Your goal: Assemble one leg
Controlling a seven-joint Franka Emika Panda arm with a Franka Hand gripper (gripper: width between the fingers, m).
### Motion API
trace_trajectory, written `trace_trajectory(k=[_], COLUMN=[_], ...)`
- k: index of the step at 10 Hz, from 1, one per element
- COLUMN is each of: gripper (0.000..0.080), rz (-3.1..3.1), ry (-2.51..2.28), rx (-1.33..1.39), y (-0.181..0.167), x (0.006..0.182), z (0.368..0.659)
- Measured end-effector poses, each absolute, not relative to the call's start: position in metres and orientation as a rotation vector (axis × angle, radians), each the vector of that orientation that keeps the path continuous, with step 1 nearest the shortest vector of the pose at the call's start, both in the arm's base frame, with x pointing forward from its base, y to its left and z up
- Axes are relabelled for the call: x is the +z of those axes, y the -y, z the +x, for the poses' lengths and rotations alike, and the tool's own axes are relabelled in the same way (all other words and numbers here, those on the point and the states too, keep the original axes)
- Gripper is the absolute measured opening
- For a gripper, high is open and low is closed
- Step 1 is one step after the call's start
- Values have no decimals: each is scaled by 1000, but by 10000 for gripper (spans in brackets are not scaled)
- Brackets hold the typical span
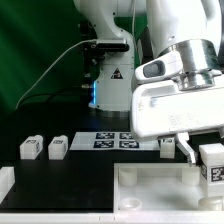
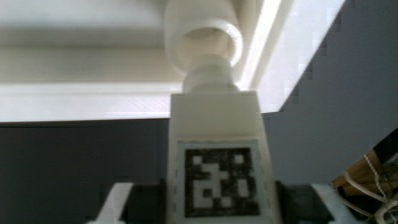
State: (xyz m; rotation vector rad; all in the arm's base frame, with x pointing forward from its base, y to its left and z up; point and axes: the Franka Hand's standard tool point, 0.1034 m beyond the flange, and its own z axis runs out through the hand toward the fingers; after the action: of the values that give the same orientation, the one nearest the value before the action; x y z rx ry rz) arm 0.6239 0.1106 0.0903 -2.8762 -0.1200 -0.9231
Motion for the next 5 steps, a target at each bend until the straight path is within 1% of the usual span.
trace_trajectory(k=[2, 5], gripper=[291, 291], rz=[-2884, -2881], ry=[146, 159], rx=[-925, -922], y=[-107, -112], x=[90, 90], z=[622, 621])
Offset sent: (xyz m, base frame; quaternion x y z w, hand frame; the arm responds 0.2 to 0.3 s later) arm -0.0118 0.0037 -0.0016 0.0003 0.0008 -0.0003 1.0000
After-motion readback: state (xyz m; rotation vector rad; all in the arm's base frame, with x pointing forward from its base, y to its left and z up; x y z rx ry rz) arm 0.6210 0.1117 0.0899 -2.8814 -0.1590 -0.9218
